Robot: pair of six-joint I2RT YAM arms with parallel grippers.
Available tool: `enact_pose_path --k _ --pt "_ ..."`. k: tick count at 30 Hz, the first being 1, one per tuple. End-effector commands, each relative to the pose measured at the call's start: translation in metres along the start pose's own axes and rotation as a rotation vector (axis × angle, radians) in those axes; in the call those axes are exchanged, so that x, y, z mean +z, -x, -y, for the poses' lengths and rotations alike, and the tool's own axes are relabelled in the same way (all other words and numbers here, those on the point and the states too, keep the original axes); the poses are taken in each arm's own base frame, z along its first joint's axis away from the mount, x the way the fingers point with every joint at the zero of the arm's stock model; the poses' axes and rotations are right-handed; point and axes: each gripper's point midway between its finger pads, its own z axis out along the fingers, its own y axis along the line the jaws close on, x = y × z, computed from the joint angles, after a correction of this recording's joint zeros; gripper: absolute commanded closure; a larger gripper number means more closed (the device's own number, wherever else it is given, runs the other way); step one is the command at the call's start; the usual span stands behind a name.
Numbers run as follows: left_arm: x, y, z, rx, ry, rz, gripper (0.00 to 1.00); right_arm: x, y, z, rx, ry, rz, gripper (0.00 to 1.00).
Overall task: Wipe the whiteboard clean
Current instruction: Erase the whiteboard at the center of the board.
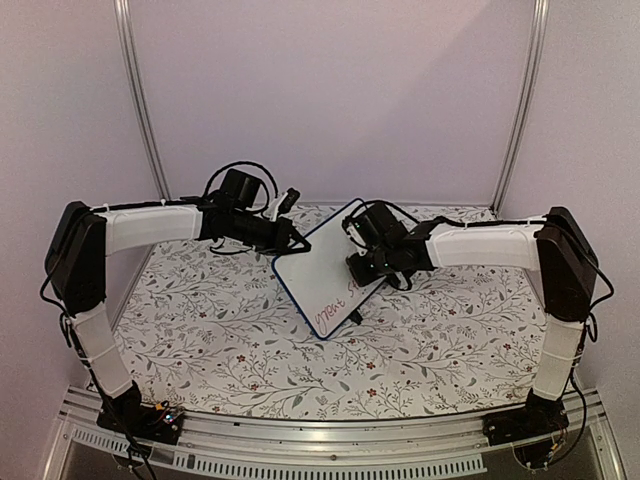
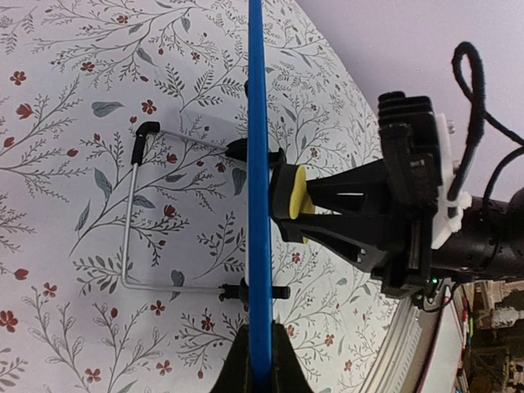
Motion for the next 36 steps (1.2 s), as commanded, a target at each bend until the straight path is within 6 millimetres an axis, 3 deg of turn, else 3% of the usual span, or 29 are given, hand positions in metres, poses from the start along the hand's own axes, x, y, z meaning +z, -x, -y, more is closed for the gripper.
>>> enact_pose_path --k 1,10,15,20,30,36 --pt "0.003 -0.015 0.02 0.071 -0.049 -0.053 1.0 0.011 0.005 -0.003 -0.008 0.009 0.018 0.84" --pt "0.004 -0.015 0.021 0.069 -0.055 -0.054 1.0 0.015 -0.043 0.004 0.007 -0.006 -0.074 0.84" --pt "0.004 -0.015 0.021 0.067 -0.054 -0.054 1.0 0.012 -0.051 0.008 0.014 -0.013 -0.085 0.84" --pt "0.004 -0.015 0.02 0.067 -0.051 -0.053 1.0 0.01 -0.04 0.007 0.019 -0.008 -0.061 0.84" --pt "0.003 -0.014 0.021 0.071 -0.05 -0.051 1.0 0.008 0.008 0.007 0.007 -0.01 0.029 0.84" --pt "0.003 -0.014 0.022 0.072 -0.053 -0.051 1.0 0.009 0.007 0.011 0.01 -0.014 0.025 0.84"
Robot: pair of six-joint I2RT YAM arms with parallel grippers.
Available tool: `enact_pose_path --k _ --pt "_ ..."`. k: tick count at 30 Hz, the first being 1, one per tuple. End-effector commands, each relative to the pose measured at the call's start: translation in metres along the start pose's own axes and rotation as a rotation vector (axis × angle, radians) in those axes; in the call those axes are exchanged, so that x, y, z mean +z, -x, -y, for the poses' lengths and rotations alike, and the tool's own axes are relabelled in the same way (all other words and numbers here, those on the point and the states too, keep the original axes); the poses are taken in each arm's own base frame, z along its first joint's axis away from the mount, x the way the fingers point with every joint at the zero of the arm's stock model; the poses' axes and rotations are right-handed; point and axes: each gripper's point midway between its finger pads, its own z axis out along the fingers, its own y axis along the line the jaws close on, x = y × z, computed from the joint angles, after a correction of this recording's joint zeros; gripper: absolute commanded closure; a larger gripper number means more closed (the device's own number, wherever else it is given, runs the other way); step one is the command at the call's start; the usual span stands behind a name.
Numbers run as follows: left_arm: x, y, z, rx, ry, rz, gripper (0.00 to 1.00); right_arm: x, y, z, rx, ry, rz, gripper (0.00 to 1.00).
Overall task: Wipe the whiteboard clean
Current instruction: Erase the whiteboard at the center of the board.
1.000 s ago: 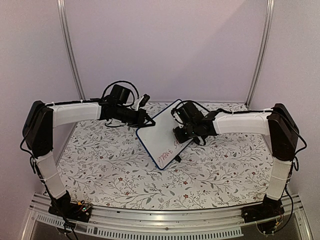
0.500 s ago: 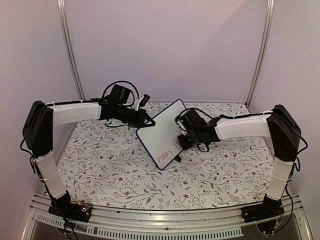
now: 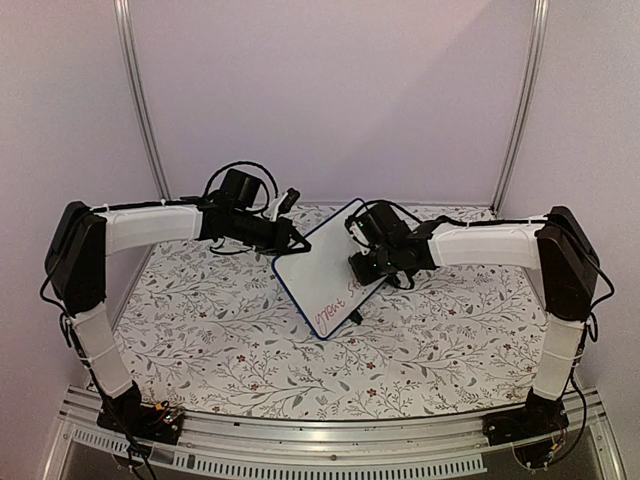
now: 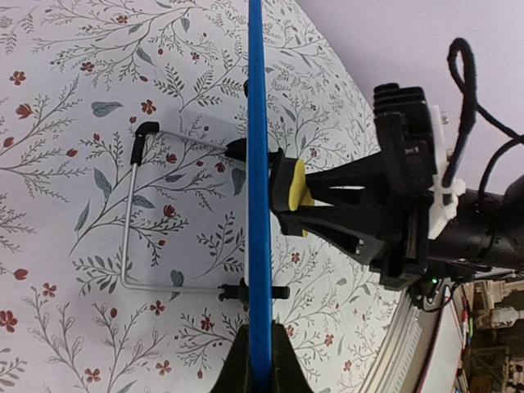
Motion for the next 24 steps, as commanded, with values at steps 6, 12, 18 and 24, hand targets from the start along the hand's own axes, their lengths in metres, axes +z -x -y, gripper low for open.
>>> enact_pose_path --k 6,12,18,24 --pt "0.003 -0.014 0.021 0.072 -0.05 -0.051 1.0 0.014 -0.02 0.002 0.009 0.009 -0.034 0.84" --pt "0.003 -0.015 0.021 0.071 -0.052 -0.053 1.0 0.01 -0.043 0.007 0.022 -0.002 -0.072 0.84" --pt "0.004 -0.015 0.021 0.068 -0.053 -0.053 1.0 0.004 -0.039 0.009 0.026 -0.006 -0.052 0.85" --pt "0.003 -0.014 0.021 0.071 -0.05 -0.05 1.0 0.006 -0.01 0.009 0.023 -0.013 -0.002 0.84"
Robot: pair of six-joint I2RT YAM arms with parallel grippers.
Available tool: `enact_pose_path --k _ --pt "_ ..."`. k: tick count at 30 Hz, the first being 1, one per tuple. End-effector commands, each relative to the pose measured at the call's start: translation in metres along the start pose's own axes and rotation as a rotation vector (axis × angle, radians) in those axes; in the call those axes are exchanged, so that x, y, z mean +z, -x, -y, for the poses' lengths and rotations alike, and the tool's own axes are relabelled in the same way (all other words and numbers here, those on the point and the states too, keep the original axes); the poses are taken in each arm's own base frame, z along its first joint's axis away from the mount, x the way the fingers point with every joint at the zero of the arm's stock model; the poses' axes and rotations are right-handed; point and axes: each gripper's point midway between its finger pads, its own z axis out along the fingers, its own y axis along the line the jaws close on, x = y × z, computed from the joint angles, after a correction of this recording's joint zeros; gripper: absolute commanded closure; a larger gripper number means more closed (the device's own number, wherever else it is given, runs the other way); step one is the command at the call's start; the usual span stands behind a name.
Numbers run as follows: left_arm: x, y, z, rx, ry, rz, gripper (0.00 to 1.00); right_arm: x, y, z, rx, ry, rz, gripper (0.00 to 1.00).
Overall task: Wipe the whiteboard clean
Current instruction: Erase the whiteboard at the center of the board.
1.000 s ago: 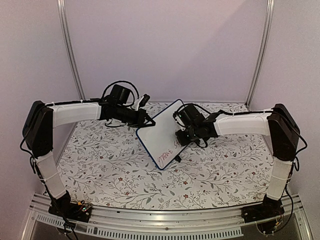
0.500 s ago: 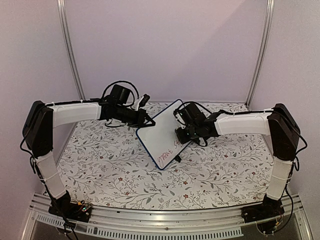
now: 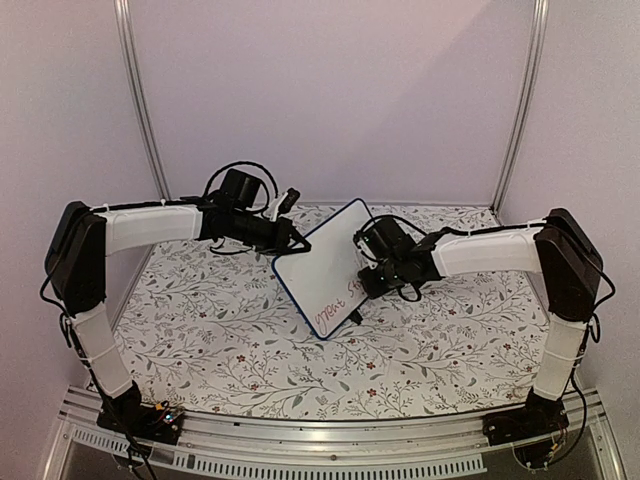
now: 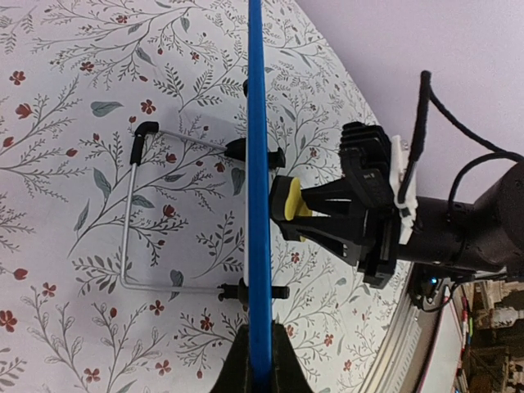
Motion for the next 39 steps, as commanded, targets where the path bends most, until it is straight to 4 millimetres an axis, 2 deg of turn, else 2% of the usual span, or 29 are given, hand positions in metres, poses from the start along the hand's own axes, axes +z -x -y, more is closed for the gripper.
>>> enact_pose_path --k 1,7,10,12,19,23,26,33,34,36,39 --pt "0.003 -0.014 0.021 0.071 -0.049 -0.051 1.0 -0.002 0.036 0.002 0.018 0.0 0.075 0.84" --pt "0.002 -0.013 0.022 0.074 -0.05 -0.047 1.0 -0.005 0.063 0.016 0.042 -0.002 0.124 0.84" --pt "0.002 -0.013 0.022 0.072 -0.053 -0.048 1.0 -0.005 0.065 0.016 0.047 0.007 0.128 0.84" --pt "0.001 -0.013 0.024 0.074 -0.058 -0.047 1.0 -0.003 0.059 0.015 0.045 0.017 0.11 0.84" --pt "0.001 -0.012 0.021 0.074 -0.046 -0.046 1.0 0.008 0.016 0.008 0.069 0.063 0.015 0.85" --pt "0.003 -0.014 0.02 0.068 -0.052 -0.051 1.0 0.009 0.008 0.008 0.086 0.071 0.009 0.85" --pt "0.007 -0.017 0.015 0.059 -0.046 -0.063 1.0 0.007 0.021 0.006 0.091 0.076 0.037 0.85" --pt "0.006 -0.016 0.014 0.058 -0.046 -0.059 1.0 -0.004 0.091 -0.001 0.071 0.094 0.147 0.85" --pt "0.007 -0.016 0.014 0.05 -0.053 -0.062 1.0 -0.003 0.096 -0.001 0.068 0.09 0.146 0.85" --pt "0.006 -0.015 0.017 0.044 -0.07 -0.062 1.0 -0.003 0.1 0.0 0.059 0.081 0.153 0.84" --pt "0.0 -0.012 0.023 0.062 -0.067 -0.044 1.0 0.003 0.086 0.004 0.061 0.073 0.123 0.84"
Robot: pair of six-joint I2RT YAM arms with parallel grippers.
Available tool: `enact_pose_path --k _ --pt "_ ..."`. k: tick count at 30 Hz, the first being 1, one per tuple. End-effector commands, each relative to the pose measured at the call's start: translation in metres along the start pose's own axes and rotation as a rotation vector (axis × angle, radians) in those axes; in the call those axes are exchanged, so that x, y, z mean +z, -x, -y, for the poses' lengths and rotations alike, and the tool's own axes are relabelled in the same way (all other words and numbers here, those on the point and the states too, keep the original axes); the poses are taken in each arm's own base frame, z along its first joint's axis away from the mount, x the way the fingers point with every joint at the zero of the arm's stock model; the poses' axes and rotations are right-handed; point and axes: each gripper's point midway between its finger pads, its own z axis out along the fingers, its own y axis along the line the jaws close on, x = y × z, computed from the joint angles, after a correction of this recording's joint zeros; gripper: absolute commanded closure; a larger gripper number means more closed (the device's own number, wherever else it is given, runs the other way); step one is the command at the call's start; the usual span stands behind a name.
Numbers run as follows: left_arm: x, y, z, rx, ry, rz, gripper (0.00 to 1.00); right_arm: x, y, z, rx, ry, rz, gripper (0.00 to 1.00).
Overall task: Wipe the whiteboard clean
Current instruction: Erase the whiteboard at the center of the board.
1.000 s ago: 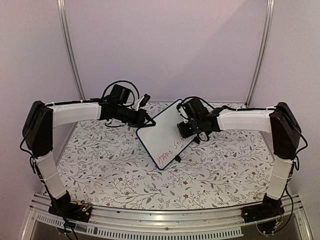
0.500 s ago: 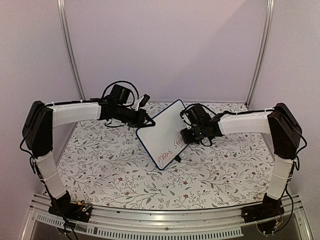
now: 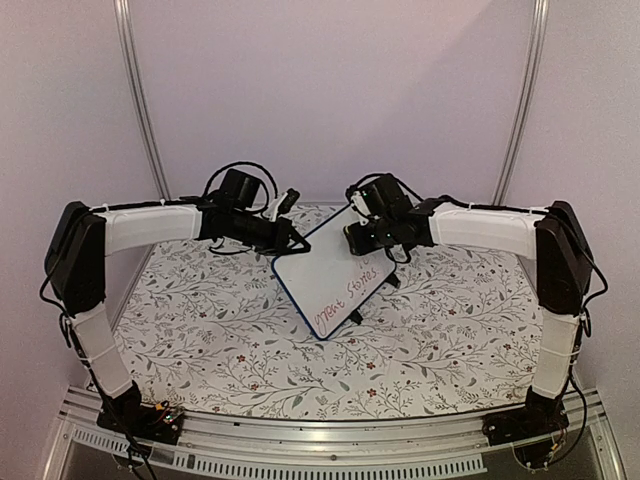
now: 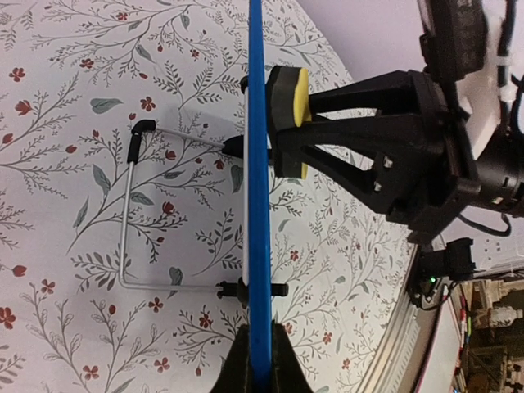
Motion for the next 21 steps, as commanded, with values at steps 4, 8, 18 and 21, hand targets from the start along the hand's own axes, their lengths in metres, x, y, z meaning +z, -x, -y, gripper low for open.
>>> enact_pose_path --k 4,8,18,21 --pt "-0.003 -0.008 0.028 0.086 -0.068 -0.026 1.0 0.02 -0.061 0.005 0.015 0.019 -0.132 0.85" --pt "0.001 -0.012 0.029 0.063 -0.102 -0.043 1.0 0.018 -0.089 0.011 0.045 0.013 -0.174 0.85" --pt "0.001 -0.012 0.02 0.034 -0.106 -0.045 1.0 0.026 -0.014 0.021 0.096 0.058 -0.056 0.85" --pt "-0.002 -0.009 0.02 0.043 -0.093 -0.032 1.0 0.034 0.0 0.027 0.096 0.056 -0.033 0.85"
